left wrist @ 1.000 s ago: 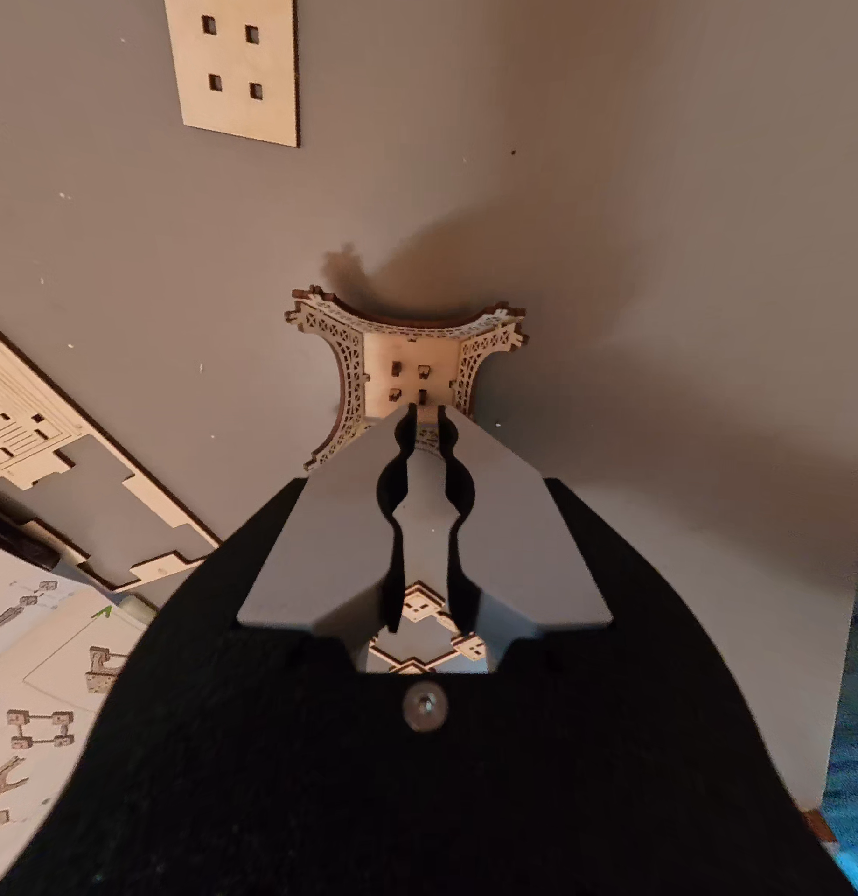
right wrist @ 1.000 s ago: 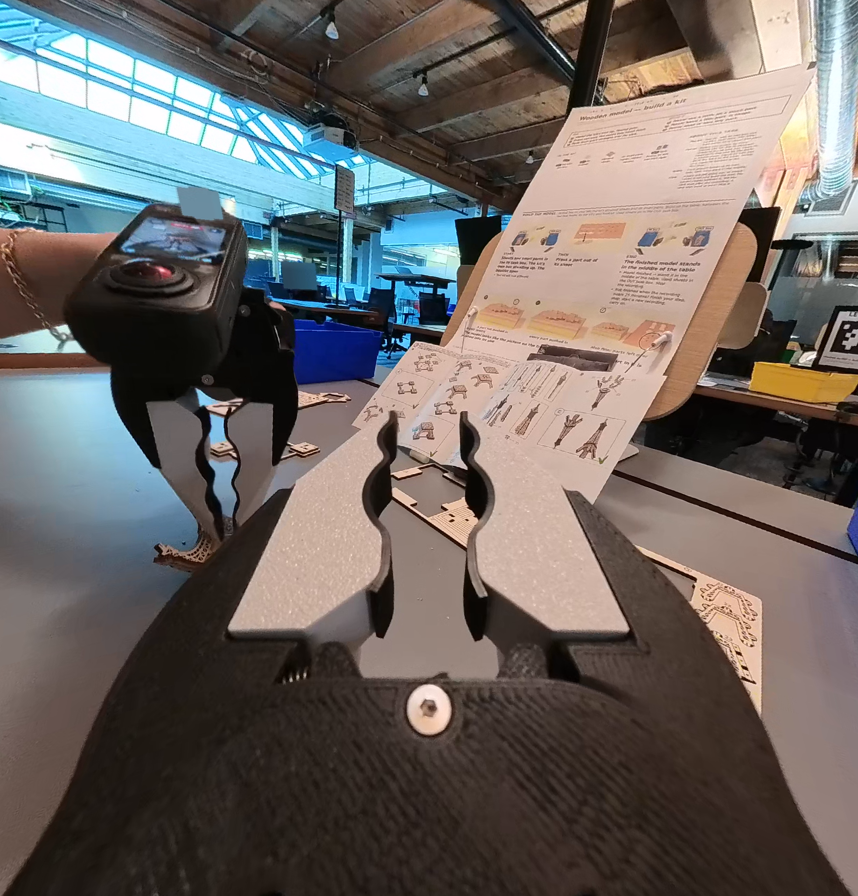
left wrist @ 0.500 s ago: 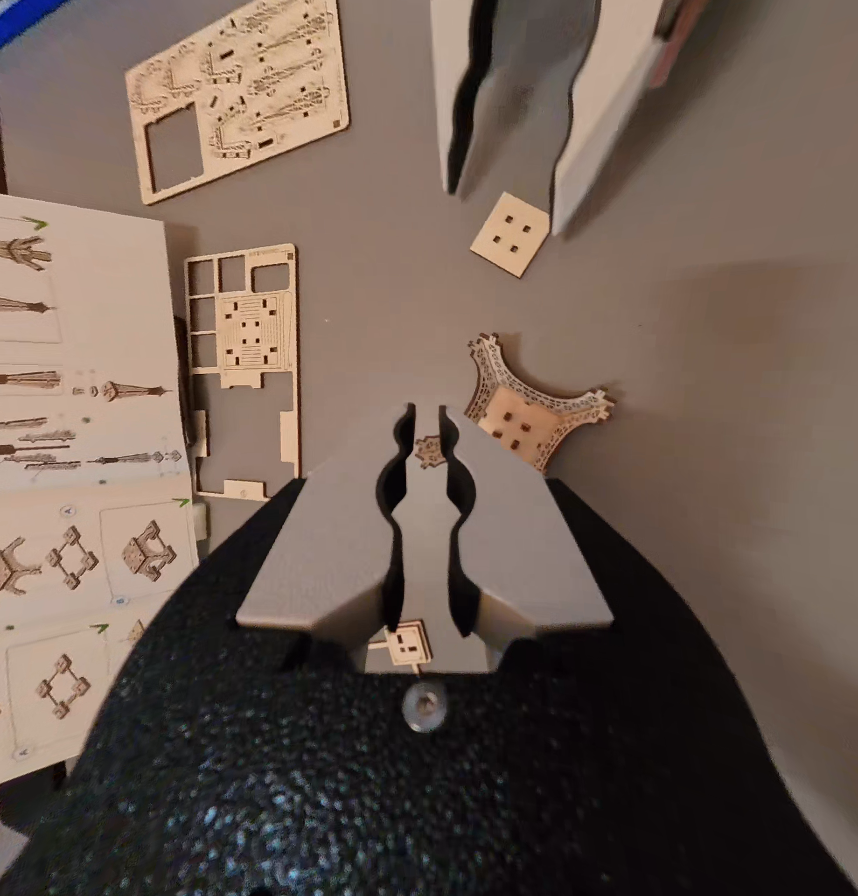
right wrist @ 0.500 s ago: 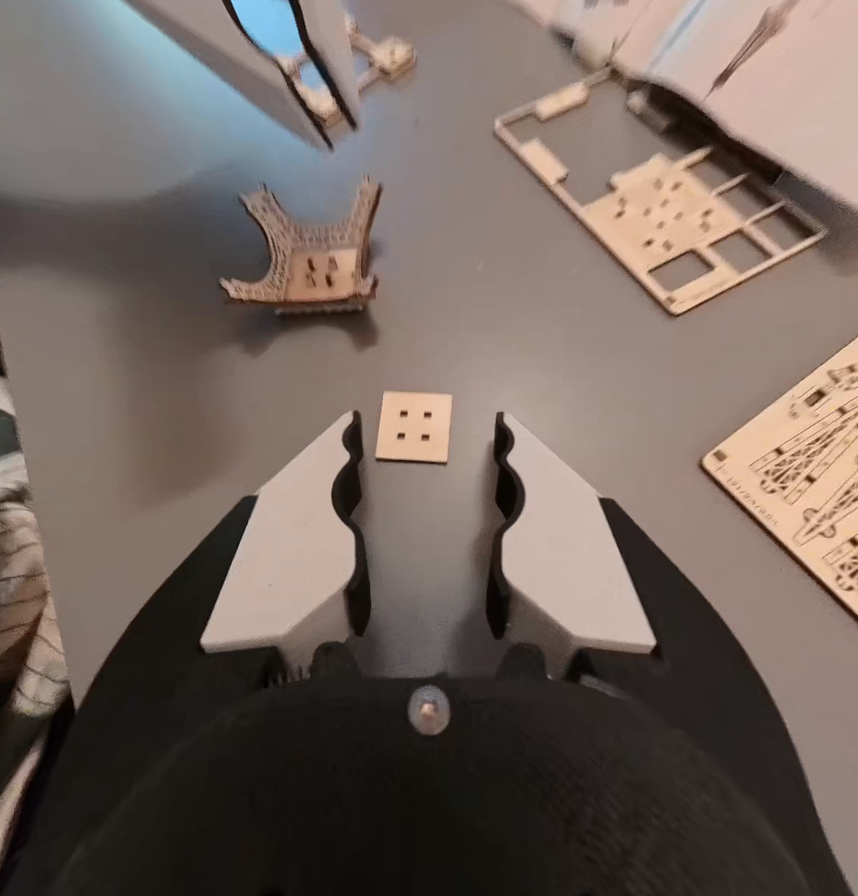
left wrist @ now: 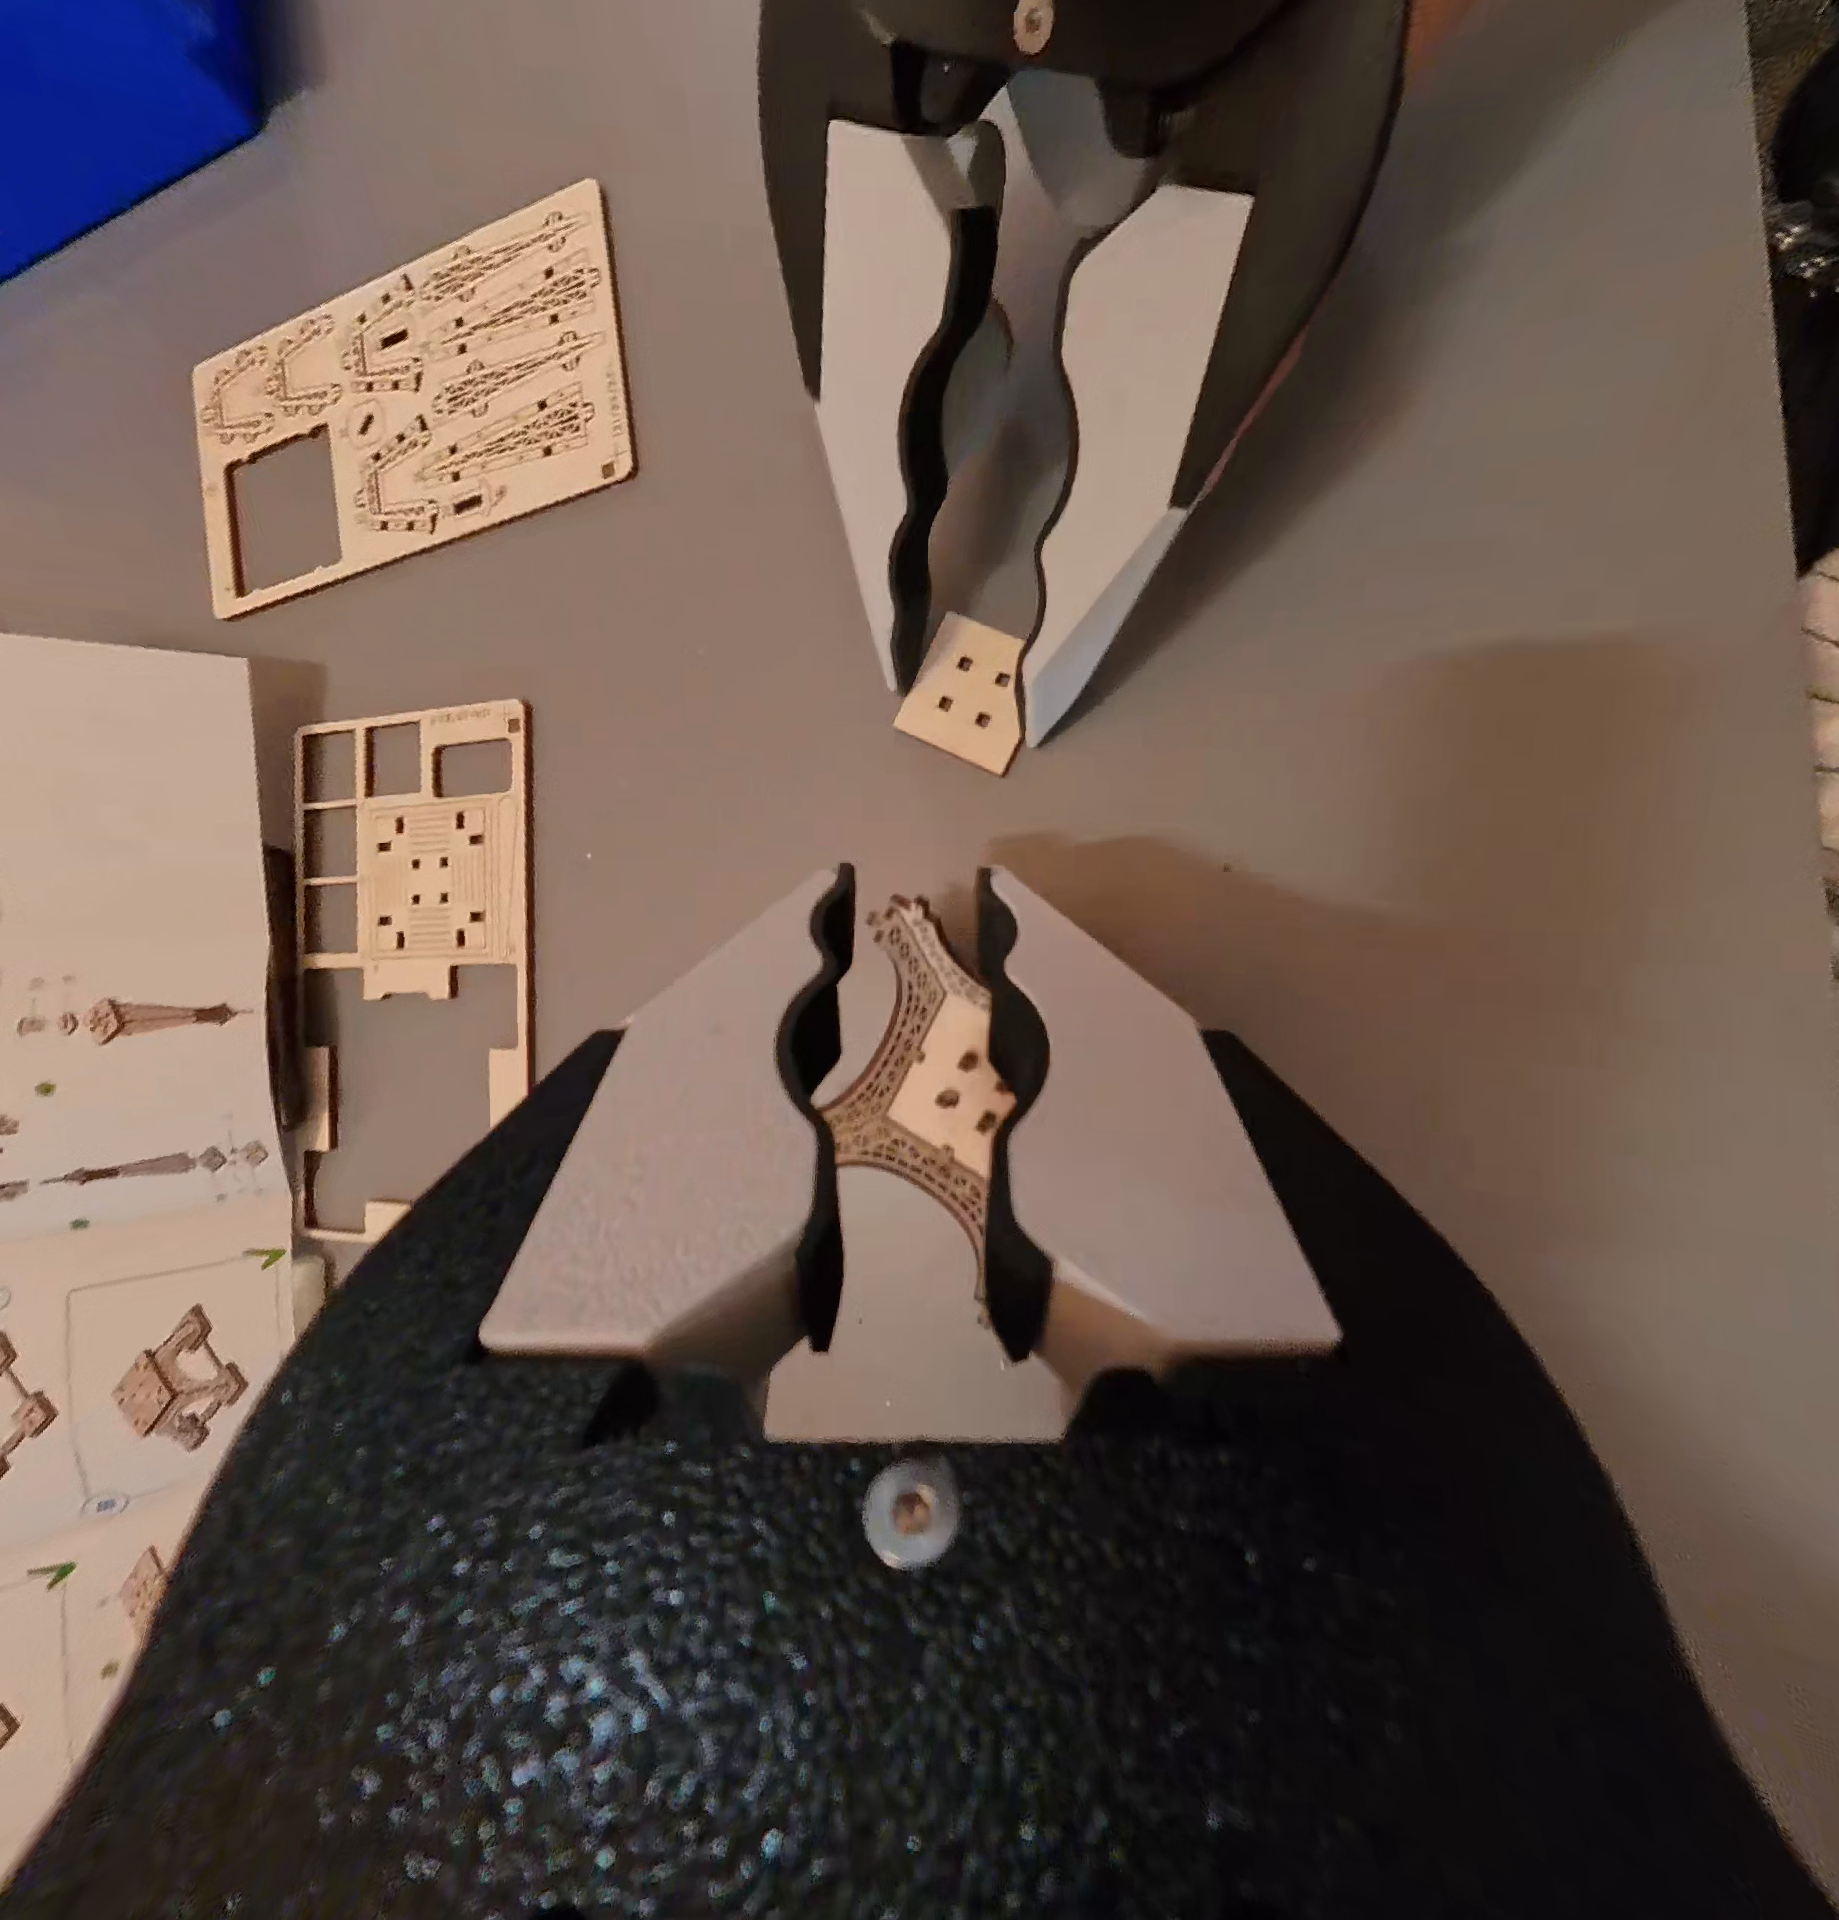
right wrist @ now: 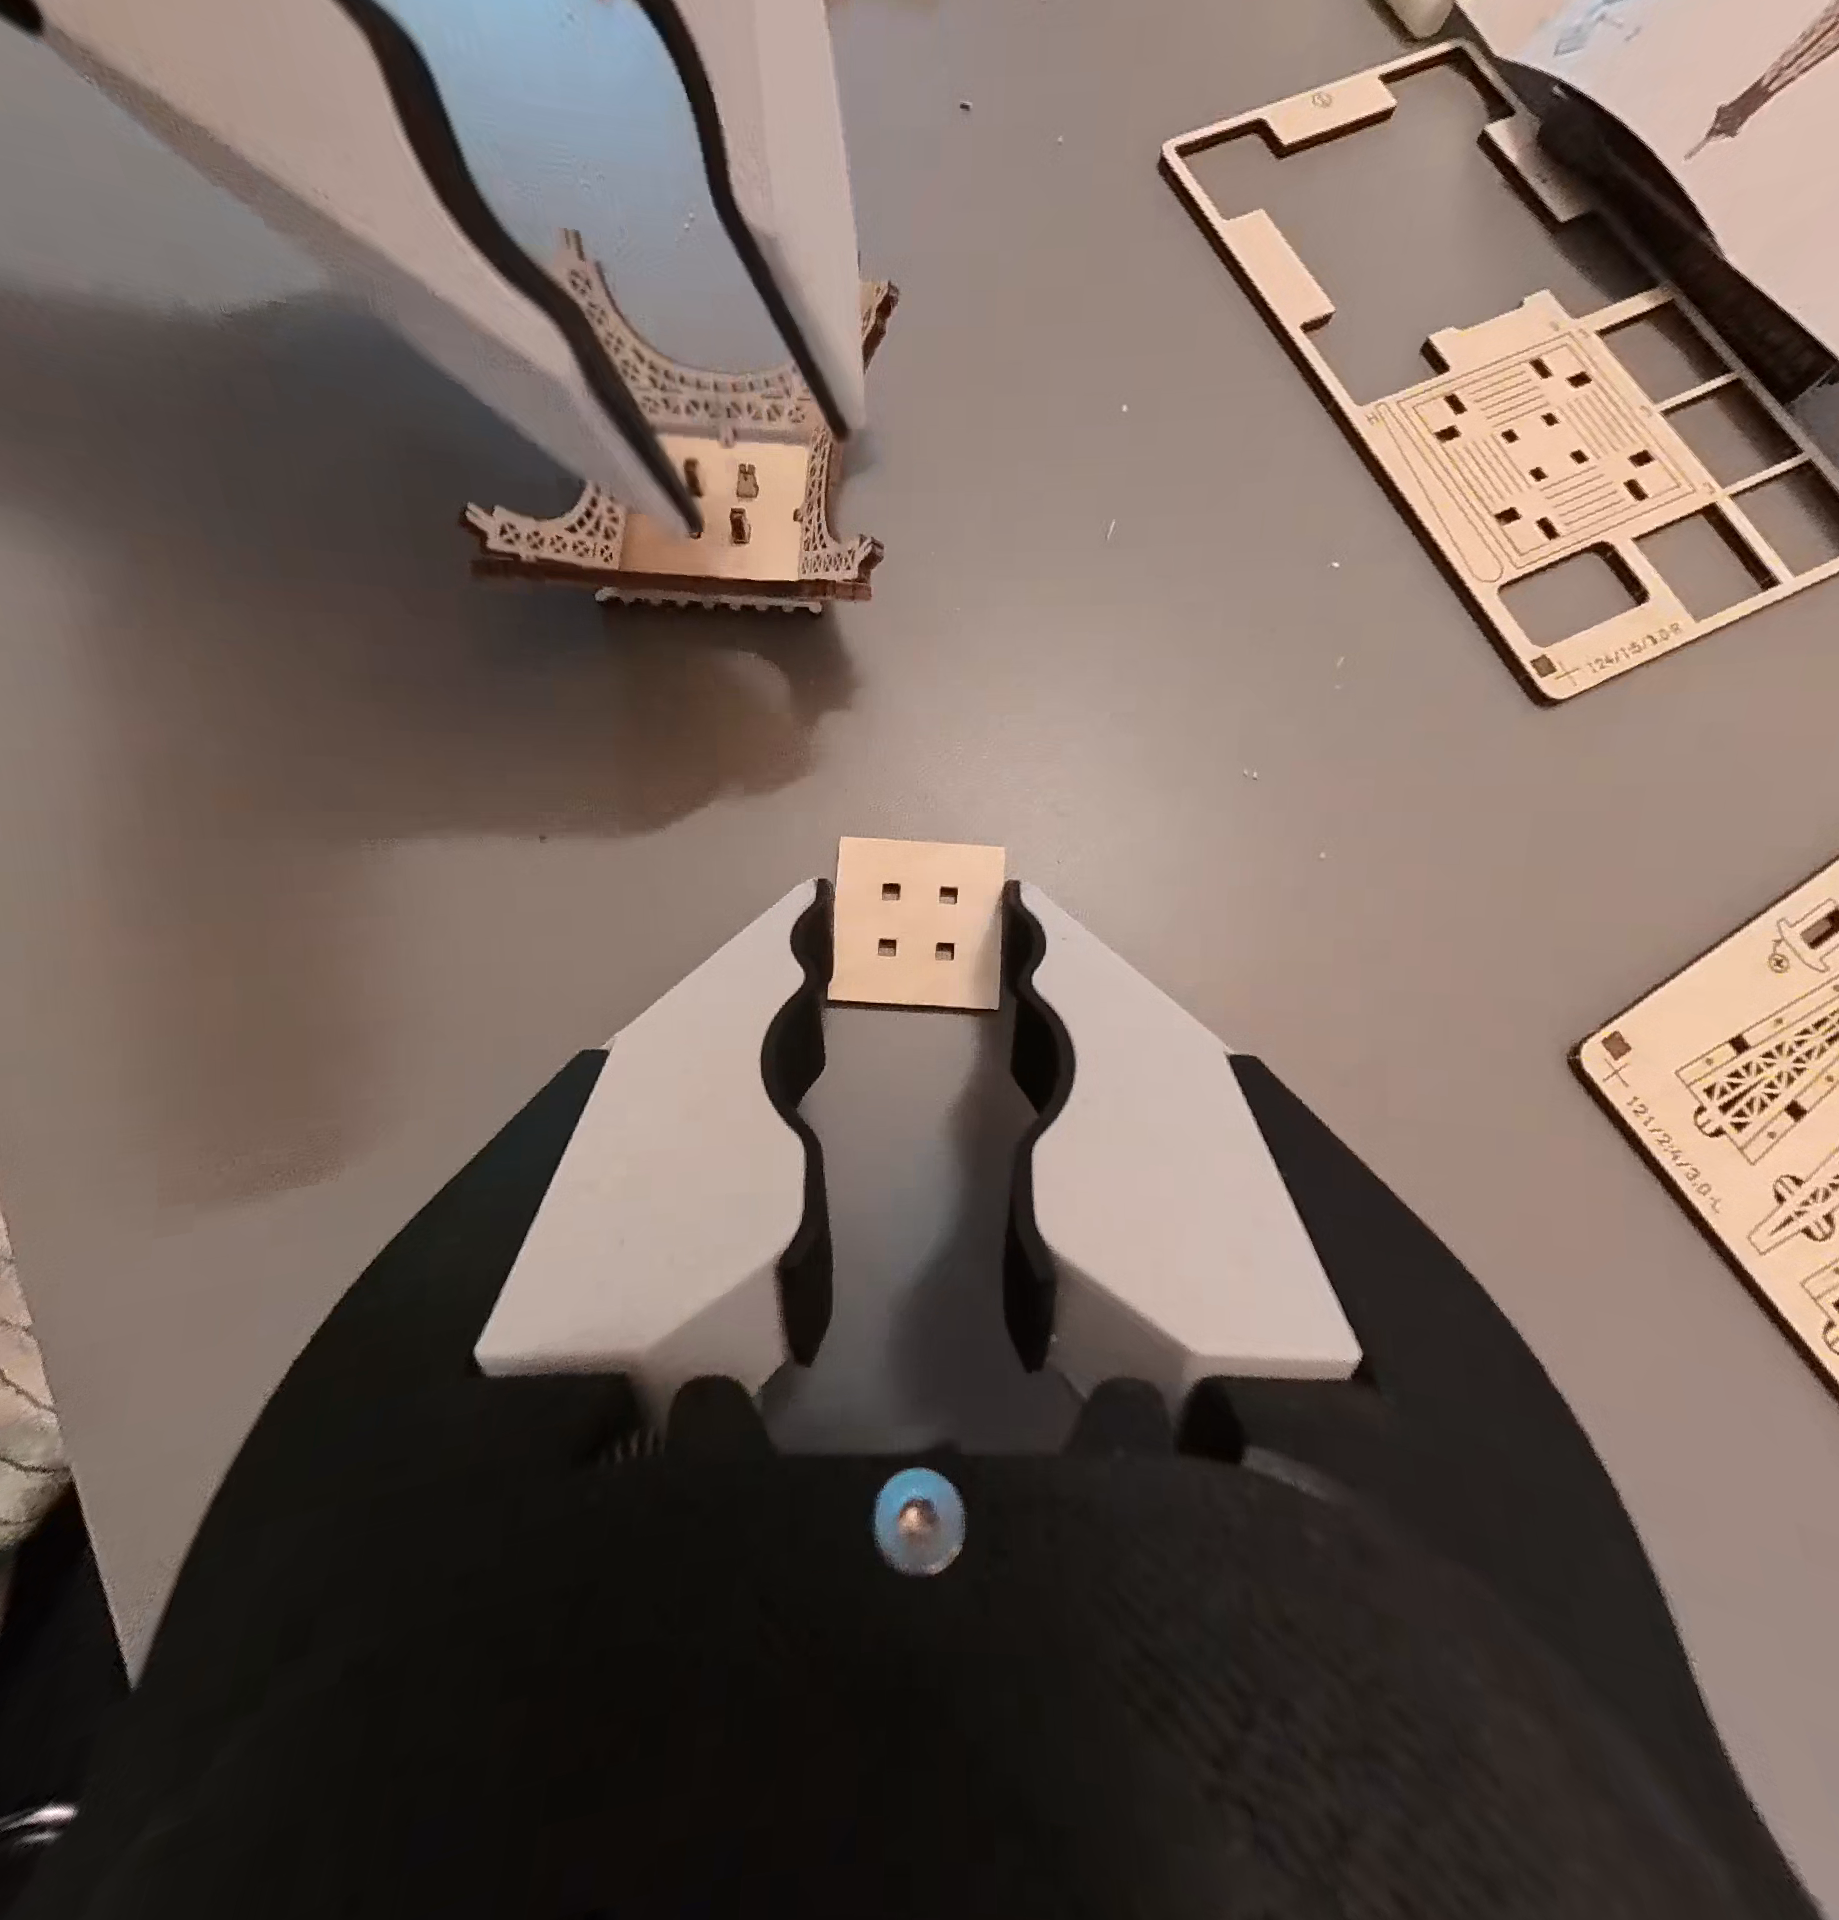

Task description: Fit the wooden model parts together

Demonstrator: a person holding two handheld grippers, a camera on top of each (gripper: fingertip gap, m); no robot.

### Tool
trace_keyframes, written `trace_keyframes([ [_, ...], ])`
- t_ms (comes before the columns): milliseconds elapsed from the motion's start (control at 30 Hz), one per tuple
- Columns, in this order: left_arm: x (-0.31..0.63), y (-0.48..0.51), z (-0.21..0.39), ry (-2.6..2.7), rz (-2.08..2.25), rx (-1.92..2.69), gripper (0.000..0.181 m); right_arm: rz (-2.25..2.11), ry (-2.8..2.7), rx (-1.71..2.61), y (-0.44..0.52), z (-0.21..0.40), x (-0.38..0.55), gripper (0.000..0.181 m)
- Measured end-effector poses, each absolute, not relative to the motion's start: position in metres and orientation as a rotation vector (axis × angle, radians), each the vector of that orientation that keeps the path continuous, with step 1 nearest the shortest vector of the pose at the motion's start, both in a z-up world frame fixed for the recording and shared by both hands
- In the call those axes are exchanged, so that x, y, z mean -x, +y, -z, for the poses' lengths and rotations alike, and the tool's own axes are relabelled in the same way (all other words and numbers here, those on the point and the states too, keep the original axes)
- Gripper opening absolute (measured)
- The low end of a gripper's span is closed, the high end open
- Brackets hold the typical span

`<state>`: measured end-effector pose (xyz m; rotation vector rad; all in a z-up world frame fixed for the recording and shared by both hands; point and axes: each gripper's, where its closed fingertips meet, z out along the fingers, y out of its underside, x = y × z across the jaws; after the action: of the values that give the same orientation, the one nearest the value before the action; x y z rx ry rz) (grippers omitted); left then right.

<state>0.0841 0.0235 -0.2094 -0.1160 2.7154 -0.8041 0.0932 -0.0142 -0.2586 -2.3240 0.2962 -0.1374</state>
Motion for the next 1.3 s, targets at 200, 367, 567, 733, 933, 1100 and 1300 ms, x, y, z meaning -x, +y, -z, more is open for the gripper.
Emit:
trace_keyframes([
  [200,-0.088,0.007,0.211,2.741,0.751,0.067,0.036,0.248,0.119,2.279,-0.01,0.243,-0.091,0.03],
  [367,-0.093,0.0,0.178,2.666,0.909,0.206,0.032,0.508,-0.028,2.053,-0.009,0.195,-0.102,0.03],
  [567,-0.103,0.009,0.145,2.563,1.13,0.599,0.032,0.683,-0.067,1.982,-0.006,0.171,-0.104,0.03],
  [733,-0.102,0.019,0.154,2.448,0.976,0.806,0.048,0.952,-0.052,1.989,0.009,0.165,-0.111,0.03],
  [933,-0.098,0.027,0.157,2.269,1.011,1.075,0.051,1.201,-0.129,1.978,0.028,0.161,-0.102,0.03],
  [1100,-0.089,0.025,0.161,2.23,1.024,1.17,0.048,1.302,-0.205,1.921,0.041,0.152,-0.087,0.03],
  [1300,-0.083,0.031,0.152,2.093,0.955,1.181,0.045,1.428,-0.188,1.878,0.044,0.137,-0.075,0.03],
])
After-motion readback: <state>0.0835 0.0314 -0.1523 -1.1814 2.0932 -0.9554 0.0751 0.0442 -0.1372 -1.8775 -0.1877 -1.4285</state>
